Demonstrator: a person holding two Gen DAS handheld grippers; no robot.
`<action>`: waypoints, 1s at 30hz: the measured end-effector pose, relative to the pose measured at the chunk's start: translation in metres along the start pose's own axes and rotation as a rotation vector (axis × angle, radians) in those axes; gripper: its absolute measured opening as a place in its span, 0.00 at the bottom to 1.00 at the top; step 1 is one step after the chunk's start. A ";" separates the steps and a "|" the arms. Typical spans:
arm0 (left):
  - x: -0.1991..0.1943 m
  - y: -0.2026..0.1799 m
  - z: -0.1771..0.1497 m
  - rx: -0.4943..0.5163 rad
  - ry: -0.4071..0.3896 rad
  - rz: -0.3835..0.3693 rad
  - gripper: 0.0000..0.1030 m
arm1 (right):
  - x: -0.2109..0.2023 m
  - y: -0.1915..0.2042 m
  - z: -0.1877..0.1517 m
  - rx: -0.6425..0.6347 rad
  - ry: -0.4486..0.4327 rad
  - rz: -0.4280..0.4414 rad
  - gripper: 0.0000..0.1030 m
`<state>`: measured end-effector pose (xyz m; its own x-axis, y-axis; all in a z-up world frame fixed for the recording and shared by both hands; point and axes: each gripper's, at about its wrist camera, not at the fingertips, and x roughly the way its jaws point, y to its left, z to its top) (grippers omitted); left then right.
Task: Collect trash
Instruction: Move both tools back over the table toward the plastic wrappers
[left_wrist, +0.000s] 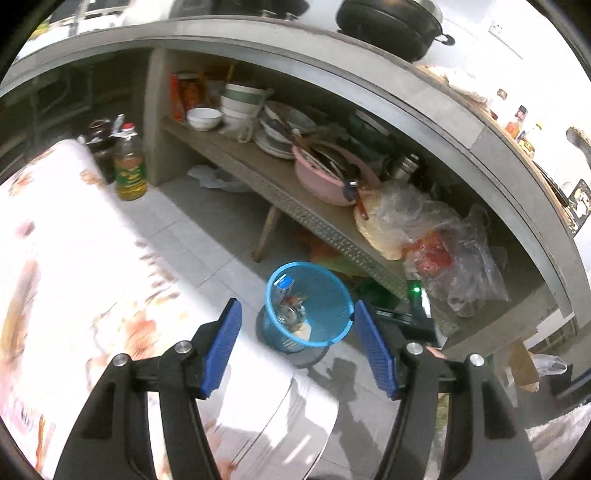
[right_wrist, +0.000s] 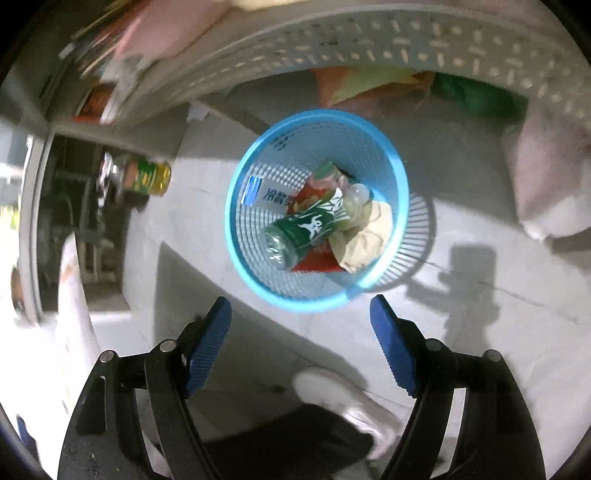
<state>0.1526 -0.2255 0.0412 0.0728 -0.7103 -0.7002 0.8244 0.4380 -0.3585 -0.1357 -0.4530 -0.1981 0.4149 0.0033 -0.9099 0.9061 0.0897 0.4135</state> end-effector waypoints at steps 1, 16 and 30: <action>-0.007 0.004 -0.005 -0.009 -0.004 0.007 0.60 | -0.009 0.007 -0.010 -0.043 -0.007 -0.027 0.72; -0.106 0.067 -0.087 -0.160 -0.101 0.189 0.70 | -0.105 0.158 -0.100 -0.594 -0.254 -0.133 0.92; -0.193 0.122 -0.173 -0.344 -0.165 0.499 0.74 | -0.101 0.293 -0.209 -1.093 -0.379 0.025 0.92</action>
<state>0.1424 0.0605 0.0258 0.5104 -0.4386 -0.7397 0.4431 0.8713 -0.2109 0.0707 -0.2188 0.0075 0.5973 -0.2655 -0.7568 0.4192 0.9078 0.0123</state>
